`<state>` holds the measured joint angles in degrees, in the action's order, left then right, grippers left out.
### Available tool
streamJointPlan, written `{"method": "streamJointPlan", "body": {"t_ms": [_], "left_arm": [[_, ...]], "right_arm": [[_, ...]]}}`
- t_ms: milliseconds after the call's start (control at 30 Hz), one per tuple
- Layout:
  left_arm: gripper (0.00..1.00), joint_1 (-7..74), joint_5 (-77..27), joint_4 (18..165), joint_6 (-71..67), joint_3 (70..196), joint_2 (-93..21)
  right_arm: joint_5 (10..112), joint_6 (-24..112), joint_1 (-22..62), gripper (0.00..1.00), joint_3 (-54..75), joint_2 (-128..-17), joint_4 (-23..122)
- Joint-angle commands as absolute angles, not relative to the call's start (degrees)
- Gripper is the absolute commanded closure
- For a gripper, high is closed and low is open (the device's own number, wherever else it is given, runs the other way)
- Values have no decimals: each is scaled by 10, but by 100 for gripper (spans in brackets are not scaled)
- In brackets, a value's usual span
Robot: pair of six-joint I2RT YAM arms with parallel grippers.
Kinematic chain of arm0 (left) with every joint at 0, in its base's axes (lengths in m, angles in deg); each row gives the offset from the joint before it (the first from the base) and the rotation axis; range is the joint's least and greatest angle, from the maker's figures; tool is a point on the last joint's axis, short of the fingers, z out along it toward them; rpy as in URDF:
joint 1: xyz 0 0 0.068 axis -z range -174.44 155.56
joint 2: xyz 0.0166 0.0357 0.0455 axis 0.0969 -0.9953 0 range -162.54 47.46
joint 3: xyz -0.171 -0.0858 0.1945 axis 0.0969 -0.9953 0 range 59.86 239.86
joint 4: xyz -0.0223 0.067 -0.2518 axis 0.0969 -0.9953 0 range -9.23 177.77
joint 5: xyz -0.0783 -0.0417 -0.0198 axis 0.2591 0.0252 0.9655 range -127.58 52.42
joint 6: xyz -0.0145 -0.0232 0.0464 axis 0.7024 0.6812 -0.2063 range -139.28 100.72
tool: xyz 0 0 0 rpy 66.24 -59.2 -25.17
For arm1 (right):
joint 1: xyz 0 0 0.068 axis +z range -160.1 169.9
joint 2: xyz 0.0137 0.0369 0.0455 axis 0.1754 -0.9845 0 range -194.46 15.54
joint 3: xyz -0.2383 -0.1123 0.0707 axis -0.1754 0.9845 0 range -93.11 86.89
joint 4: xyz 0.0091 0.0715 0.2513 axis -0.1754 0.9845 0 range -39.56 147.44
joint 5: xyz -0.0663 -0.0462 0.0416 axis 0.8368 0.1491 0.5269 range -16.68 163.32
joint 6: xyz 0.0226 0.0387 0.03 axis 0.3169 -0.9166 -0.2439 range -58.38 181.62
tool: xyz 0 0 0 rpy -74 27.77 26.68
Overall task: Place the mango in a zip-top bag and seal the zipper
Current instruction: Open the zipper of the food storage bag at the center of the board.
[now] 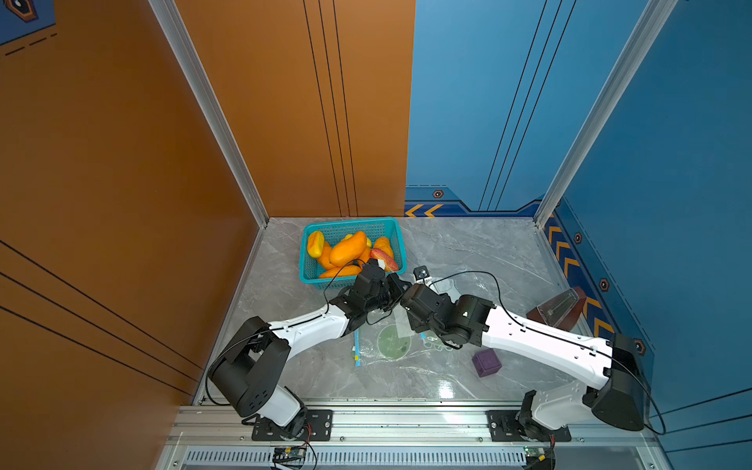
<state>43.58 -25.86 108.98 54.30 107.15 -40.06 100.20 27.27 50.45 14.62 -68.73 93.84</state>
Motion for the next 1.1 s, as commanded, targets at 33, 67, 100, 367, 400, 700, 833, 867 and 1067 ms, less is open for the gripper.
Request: {"method": "streamJointPlan", "body": {"t_ms": [33, 67, 100, 367, 400, 700, 833, 867, 1067], "left_arm": [[100, 440, -270, 1090, 544, 1086, -409], [100, 440, -269, 1090, 544, 1086, -410], [100, 440, -269, 1090, 544, 1086, -409], [100, 439, -269, 1090, 545, 1081, -410], [100, 438, -269, 1090, 545, 1081, -411], [100, 437, -267, 1090, 549, 1078, -413], [100, 437, -266, 1090, 550, 1079, -414], [100, 437, -265, 1090, 550, 1078, -414], [100, 437, -263, 1091, 553, 1079, -416]], "right_arm": [[1011, 289, 515, 31, 115, -720, 984], [1015, 289, 516, 31, 111, -726, 989], [1020, 290, 518, 31, 107, -733, 995], [1034, 291, 517, 32, 101, -756, 1010], [1038, 290, 517, 32, 101, -755, 1010], [1047, 284, 508, 40, 115, -753, 1012], [1050, 284, 506, 41, 118, -754, 1012], [1053, 284, 506, 42, 117, -754, 1012], [1067, 290, 506, 48, 115, -754, 1017]]}}
